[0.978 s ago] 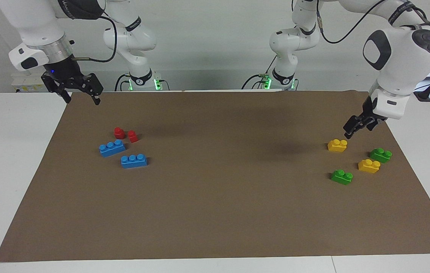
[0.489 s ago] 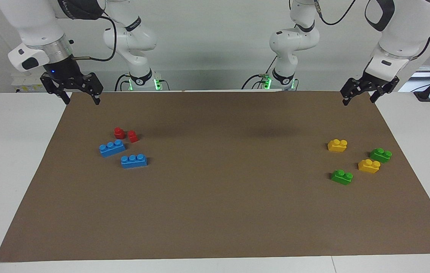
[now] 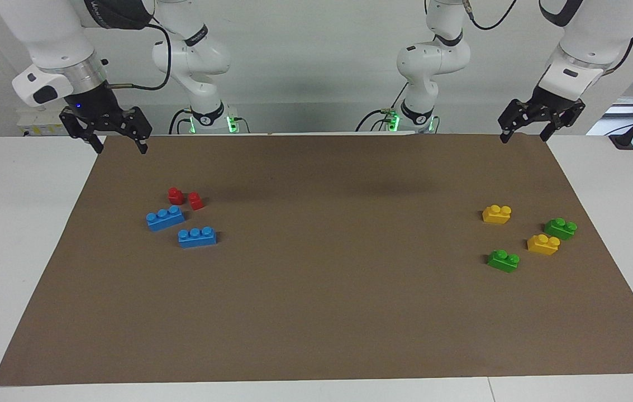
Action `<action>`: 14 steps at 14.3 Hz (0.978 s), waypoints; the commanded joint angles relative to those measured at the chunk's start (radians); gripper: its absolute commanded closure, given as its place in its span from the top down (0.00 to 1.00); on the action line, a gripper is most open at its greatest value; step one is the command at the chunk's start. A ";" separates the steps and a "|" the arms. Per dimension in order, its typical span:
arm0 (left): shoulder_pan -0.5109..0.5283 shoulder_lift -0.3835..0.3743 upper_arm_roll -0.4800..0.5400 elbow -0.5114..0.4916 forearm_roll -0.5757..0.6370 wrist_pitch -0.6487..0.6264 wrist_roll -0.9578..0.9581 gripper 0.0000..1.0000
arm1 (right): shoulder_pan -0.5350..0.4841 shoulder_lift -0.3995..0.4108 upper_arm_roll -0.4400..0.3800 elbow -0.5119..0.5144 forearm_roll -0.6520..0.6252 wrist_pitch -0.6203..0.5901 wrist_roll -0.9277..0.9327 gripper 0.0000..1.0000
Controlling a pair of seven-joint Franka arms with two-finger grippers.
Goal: Remove green block with left arm and hold with right
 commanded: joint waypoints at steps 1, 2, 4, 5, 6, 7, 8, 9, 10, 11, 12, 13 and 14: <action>0.004 -0.014 0.005 -0.012 -0.020 -0.001 0.013 1.00 | -0.008 0.002 0.004 0.004 -0.021 -0.034 -0.027 1.00; 0.004 -0.014 0.005 -0.012 -0.020 -0.001 0.013 1.00 | -0.007 0.002 0.004 0.004 -0.021 -0.036 -0.026 1.00; 0.004 -0.014 0.005 -0.014 -0.020 -0.003 0.013 1.00 | -0.007 0.002 0.004 0.004 -0.020 -0.039 -0.024 1.00; 0.003 -0.015 0.005 -0.014 -0.020 -0.003 0.013 1.00 | -0.007 0.002 0.004 0.004 -0.020 -0.047 -0.023 1.00; 0.001 -0.015 0.007 -0.015 -0.020 -0.003 0.013 1.00 | -0.007 0.002 0.004 0.006 -0.020 -0.047 -0.021 1.00; 0.001 -0.018 0.007 -0.015 -0.020 -0.003 0.013 1.00 | -0.007 0.002 0.004 0.006 -0.020 -0.048 -0.021 1.00; 0.000 -0.018 0.007 -0.015 -0.020 -0.003 0.012 1.00 | -0.005 0.002 0.004 0.006 -0.020 -0.050 -0.020 1.00; 0.000 -0.018 0.007 -0.015 -0.020 -0.003 0.010 1.00 | -0.004 0.002 0.004 0.008 -0.020 -0.050 -0.018 1.00; -0.002 -0.018 0.007 -0.015 -0.020 -0.003 0.010 1.00 | -0.004 0.002 0.004 0.008 -0.020 -0.051 -0.018 1.00; -0.002 -0.018 0.007 -0.017 -0.020 -0.003 0.010 1.00 | -0.004 0.001 0.004 0.006 -0.018 -0.051 -0.018 1.00; -0.003 -0.018 0.007 -0.017 -0.020 -0.003 0.010 1.00 | -0.004 0.001 0.004 0.006 -0.020 -0.051 -0.018 1.00; -0.005 -0.020 0.007 -0.017 -0.020 -0.003 0.009 1.00 | -0.004 0.001 0.004 0.006 -0.018 -0.051 -0.018 1.00; -0.005 -0.020 0.007 -0.017 -0.020 -0.003 0.009 1.00 | -0.005 0.001 0.004 0.006 -0.018 -0.051 -0.018 1.00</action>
